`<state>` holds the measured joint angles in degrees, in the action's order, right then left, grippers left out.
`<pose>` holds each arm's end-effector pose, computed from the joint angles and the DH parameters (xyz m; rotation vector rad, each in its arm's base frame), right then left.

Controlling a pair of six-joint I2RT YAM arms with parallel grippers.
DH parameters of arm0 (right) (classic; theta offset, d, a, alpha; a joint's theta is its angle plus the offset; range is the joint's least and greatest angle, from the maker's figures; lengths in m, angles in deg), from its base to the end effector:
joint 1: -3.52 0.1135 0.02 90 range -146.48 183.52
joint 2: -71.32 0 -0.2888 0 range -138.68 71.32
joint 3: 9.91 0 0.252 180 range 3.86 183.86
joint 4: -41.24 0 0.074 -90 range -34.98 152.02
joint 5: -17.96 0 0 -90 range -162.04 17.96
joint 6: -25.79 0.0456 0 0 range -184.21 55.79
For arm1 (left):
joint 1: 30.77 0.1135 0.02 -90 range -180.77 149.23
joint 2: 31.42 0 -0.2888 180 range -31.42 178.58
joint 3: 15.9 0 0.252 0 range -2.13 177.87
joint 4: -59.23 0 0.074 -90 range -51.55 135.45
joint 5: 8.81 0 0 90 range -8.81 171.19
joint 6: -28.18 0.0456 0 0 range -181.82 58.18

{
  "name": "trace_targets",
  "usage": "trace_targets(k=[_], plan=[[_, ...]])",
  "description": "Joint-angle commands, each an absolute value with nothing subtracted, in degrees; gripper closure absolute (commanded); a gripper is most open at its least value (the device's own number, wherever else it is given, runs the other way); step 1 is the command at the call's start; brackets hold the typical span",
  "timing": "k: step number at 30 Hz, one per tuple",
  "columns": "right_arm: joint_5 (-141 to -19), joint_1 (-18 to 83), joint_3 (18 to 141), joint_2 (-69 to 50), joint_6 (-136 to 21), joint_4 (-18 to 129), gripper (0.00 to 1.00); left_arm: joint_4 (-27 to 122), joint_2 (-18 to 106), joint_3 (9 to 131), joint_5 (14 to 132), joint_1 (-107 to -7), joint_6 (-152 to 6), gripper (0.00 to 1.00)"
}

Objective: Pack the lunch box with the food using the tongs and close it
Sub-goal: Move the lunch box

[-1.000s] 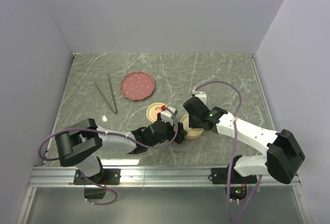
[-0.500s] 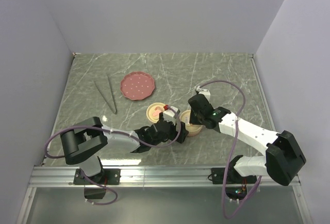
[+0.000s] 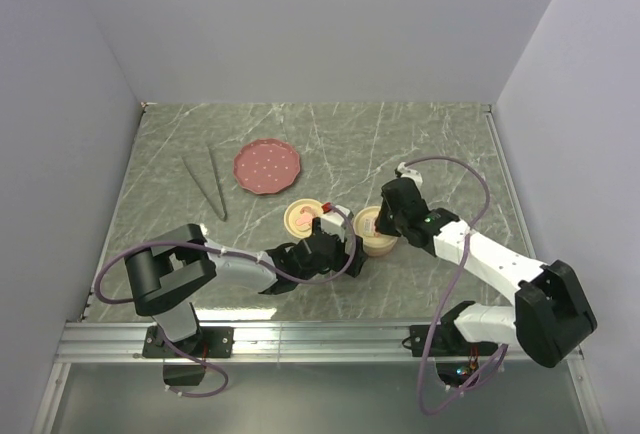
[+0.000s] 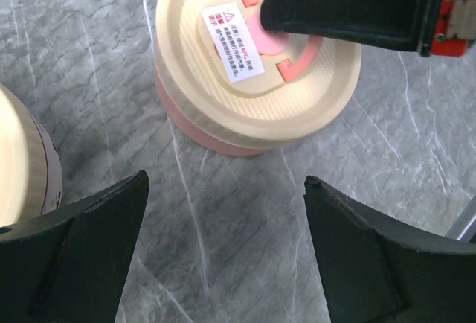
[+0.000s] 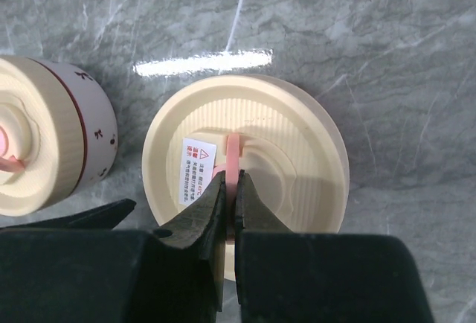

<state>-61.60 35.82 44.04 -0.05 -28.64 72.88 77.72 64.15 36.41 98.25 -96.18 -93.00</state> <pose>0.2124 0.1245 0.2219 0.1523 2.4291 0.3225 0.1529 -0.3021 0.1790 0.4176 2.0285 -0.7792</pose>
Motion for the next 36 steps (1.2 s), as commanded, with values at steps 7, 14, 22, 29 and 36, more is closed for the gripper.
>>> trace_targets(k=[7,14,22,29,36], plan=[[-63.42,35.95,44.28,-10.94,-31.25,72.16,1.0,77.54,56.48,38.47,102.45,-96.42,-90.92,0.07],[-64.12,37.97,47.8,-14.71,-31.6,71.36,1.0,73.84,47.6,35.58,110.89,-96.34,-90.47,0.05],[-64.92,40.7,49.48,-17.62,-31.08,70.75,1.0,71.12,36.8,28.37,115.21,-92.91,-93.37,0.04],[-63.78,41.93,50.27,-17.1,-30.72,71.36,1.0,70.5,34.23,26.61,114.76,-90.62,-93.72,0.04],[-59.38,42.46,49.92,-11.48,-30.28,72.16,0.76,70.32,33.44,26.17,113.98,-89.57,-93.99,0.03]])
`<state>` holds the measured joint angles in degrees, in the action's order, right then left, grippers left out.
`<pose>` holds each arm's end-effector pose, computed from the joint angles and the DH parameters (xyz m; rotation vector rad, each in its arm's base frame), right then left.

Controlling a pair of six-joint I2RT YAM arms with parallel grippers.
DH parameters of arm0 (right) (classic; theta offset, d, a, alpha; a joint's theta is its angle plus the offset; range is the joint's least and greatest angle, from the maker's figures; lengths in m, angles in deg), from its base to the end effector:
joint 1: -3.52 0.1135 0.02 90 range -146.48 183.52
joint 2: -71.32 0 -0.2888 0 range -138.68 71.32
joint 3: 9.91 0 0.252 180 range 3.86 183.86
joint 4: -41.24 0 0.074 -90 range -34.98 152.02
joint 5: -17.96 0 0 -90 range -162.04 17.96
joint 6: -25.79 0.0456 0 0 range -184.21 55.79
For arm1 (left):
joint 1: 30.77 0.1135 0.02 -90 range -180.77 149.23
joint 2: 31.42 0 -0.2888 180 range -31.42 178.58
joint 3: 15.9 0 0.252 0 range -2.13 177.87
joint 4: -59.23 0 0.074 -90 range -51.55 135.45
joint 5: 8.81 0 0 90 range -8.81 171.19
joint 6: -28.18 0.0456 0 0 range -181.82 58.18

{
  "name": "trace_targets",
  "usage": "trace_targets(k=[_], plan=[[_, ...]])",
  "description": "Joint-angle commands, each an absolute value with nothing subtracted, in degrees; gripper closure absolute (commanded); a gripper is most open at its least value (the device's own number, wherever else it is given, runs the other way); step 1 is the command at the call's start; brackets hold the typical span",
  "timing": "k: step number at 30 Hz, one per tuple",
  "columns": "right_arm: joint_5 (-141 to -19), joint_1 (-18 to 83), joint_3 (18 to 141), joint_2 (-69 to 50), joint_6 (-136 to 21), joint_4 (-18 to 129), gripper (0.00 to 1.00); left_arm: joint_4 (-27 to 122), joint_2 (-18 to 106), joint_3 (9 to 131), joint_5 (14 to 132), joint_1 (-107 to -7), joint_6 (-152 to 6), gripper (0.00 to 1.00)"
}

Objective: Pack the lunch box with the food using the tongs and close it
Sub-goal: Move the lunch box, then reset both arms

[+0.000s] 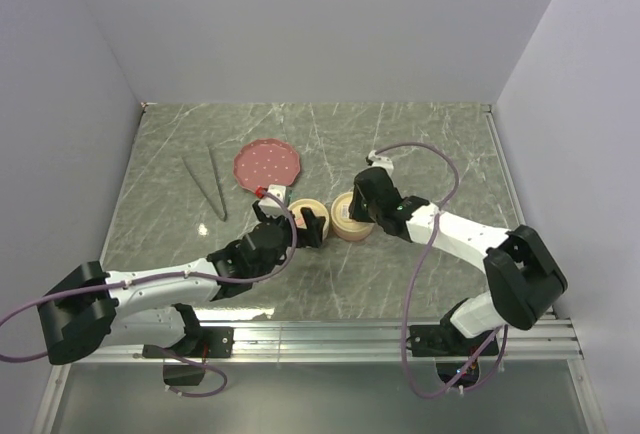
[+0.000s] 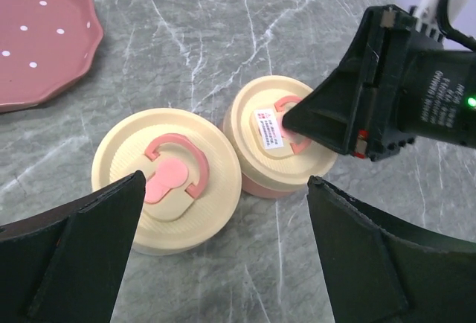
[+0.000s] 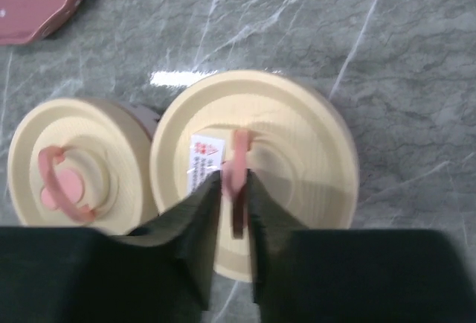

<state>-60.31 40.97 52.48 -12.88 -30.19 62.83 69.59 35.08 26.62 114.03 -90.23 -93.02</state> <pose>0.2525 0.1817 0.2257 0.0334 2.3415 0.3934 0.1454 -0.1978 0.2495 0.0341 1.8125 -0.6221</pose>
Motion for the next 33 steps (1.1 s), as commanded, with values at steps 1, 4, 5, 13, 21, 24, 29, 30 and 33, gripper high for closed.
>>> trace_targets(k=[1,4,5,13,21,24,29,30,33], plan=[[-58.86,42.46,49.57,-9.38,-30.28,71.98,0.68,70.41,33.27,26.08,113.8,-89.48,-93.99,0.03],[-56.75,42.54,49.21,-6.38,-30.81,71.72,0.56,70.5,32.83,25.82,113.36,-88.6,-94.07,0.02],[-56.05,42.46,49.04,-4.28,-30.9,71.72,0.54,70.5,32.74,25.82,113.1,-88.17,-94.07,0.02],[-50.08,42.55,48.6,5.48,-32.92,70.57,0.37,70.76,31.33,25.12,110.2,-83.51,-93.99,0.01],[-44.87,39.57,47.72,9.1,-36.42,65.84,0.33,68.49,28.44,25.2,107.74,-71.92,-92.93,0.01],[-45.32,34.04,45.71,8.4,-37.4,61.36,0.33,66.38,27.99,26.25,106.24,-64.71,-92.23,0.0],[-52.07,22.37,39.55,10.06,-39.68,45.57,0.33,66.1,28.17,26.79,98.37,-47.79,-92.93,0.0],[-54.09,21.11,38.15,10.41,-39.95,43.78,0.33,66.37,28.86,26.96,96.59,-45.47,-94.06,0.0],[-55.51,17.25,37.52,11.64,-41.79,40.34,0.33,65.85,31.23,28.19,96.3,-40.62,-94.52,0.0]])
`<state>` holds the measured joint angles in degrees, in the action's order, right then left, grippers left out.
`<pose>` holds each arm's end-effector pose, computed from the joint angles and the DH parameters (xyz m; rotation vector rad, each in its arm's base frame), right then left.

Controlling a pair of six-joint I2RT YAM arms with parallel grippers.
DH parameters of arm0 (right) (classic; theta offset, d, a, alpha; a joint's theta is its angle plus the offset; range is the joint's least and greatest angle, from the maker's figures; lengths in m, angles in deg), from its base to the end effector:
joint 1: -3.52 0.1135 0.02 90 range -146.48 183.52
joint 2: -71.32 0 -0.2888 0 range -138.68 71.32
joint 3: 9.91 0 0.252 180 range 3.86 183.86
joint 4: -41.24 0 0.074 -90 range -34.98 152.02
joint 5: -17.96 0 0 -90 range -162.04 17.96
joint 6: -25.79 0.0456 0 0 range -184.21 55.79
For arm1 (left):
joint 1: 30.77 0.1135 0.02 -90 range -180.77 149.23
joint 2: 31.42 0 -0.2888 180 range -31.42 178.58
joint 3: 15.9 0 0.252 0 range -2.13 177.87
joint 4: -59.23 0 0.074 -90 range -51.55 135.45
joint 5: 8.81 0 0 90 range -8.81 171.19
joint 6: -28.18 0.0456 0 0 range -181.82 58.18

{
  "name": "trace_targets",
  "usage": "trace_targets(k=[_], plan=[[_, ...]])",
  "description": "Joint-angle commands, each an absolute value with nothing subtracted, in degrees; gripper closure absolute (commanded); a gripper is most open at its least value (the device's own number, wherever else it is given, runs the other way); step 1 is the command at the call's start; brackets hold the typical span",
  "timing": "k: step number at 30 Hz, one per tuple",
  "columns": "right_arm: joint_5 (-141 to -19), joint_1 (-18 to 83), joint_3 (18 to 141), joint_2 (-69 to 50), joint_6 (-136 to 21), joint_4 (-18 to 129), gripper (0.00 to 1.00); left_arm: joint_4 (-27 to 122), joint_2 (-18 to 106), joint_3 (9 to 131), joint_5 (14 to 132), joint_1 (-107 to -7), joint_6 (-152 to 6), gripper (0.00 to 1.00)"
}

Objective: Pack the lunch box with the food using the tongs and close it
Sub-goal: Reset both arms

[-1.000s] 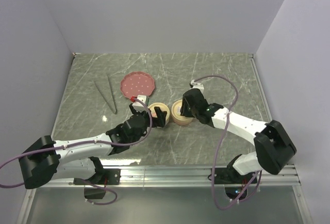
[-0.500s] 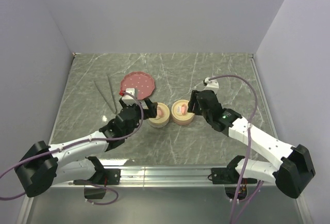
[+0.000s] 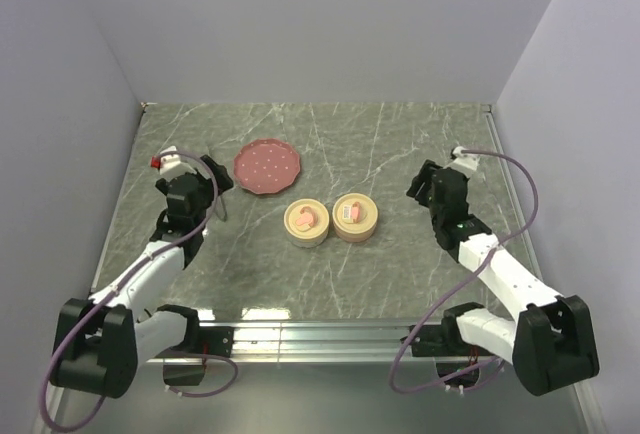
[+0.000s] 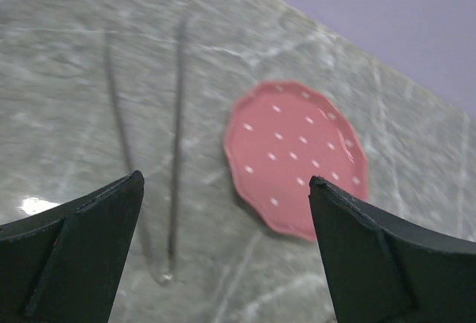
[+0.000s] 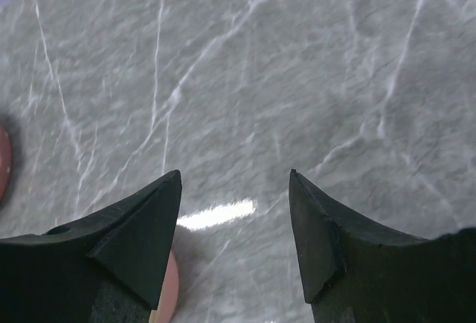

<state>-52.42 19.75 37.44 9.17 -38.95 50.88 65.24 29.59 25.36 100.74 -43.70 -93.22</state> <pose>0.2301 0.0510 0.2561 0.3721 1.9380 0.1302 0.2284 -0.0368 0.2532 -0.5253 1.7250 -0.2441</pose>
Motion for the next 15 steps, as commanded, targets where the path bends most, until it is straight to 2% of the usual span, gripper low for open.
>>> trace_targets(k=[1,6,15], plan=[[-55.77,16.54,37.52,12.26,-42.14,39.99,0.33,65.41,31.68,28.63,97.35,-40.44,-94.43,0.0],[-59.2,12.67,34.9,15.16,-42.15,34.9,0.33,61.45,32.48,32.85,104.39,-39.12,-93.29,0.01],[-62.01,11.08,33.92,16.75,-42.41,33.22,0.33,61.89,28.25,32.32,100.27,-39.12,-91.26,0.01]])
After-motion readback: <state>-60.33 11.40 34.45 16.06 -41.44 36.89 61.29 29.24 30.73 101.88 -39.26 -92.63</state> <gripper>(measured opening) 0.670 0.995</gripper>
